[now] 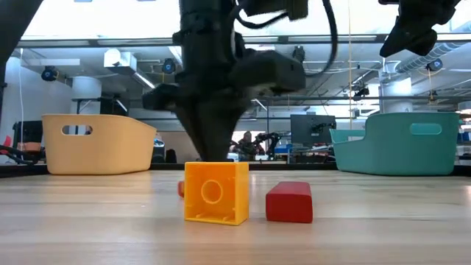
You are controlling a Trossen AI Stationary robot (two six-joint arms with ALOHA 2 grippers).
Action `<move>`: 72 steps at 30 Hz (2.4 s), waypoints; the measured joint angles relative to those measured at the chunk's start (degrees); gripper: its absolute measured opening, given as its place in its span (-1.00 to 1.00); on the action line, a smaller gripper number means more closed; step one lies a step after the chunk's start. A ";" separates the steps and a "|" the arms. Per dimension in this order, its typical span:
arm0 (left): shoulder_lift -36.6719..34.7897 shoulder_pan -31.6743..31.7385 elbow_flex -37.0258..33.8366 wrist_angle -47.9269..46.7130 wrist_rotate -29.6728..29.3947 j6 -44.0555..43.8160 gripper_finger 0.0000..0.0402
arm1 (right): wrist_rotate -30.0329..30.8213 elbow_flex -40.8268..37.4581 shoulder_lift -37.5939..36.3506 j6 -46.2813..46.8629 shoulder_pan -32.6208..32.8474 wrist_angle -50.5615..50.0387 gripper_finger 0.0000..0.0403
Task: Sort blocks by size
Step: Put the orange block into the yellow bin
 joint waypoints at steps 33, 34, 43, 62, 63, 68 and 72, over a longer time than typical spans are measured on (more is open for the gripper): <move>-4.77 2.63 -13.28 15.07 4.69 -9.27 -0.15 | -0.45 0.00 0.00 -0.24 -0.01 -0.06 -0.95; -4.87 2.62 -13.81 15.57 4.44 -9.11 -0.17 | -0.38 0.00 0.00 -0.51 -0.02 -0.05 -0.95; -4.63 2.01 -14.84 16.29 1.19 -2.72 -0.30 | 0.00 -0.11 0.70 -0.70 -0.02 -0.11 -0.95; -5.38 2.81 -10.30 6.66 4.69 8.49 -0.60 | 0.38 -0.10 3.67 -1.14 -0.02 -0.14 -0.95; -6.04 3.07 -8.57 4.45 4.89 9.62 -0.60 | 0.87 -0.11 3.67 -1.16 -0.02 -0.09 -0.95; -8.38 5.58 2.73 -8.18 4.38 14.79 -0.60 | 2.18 -0.11 3.67 -1.62 -0.02 -0.02 -0.95; -9.55 9.23 12.83 -18.84 0.14 19.04 -0.59 | 2.86 -0.09 3.67 -1.57 -0.02 -0.04 -0.95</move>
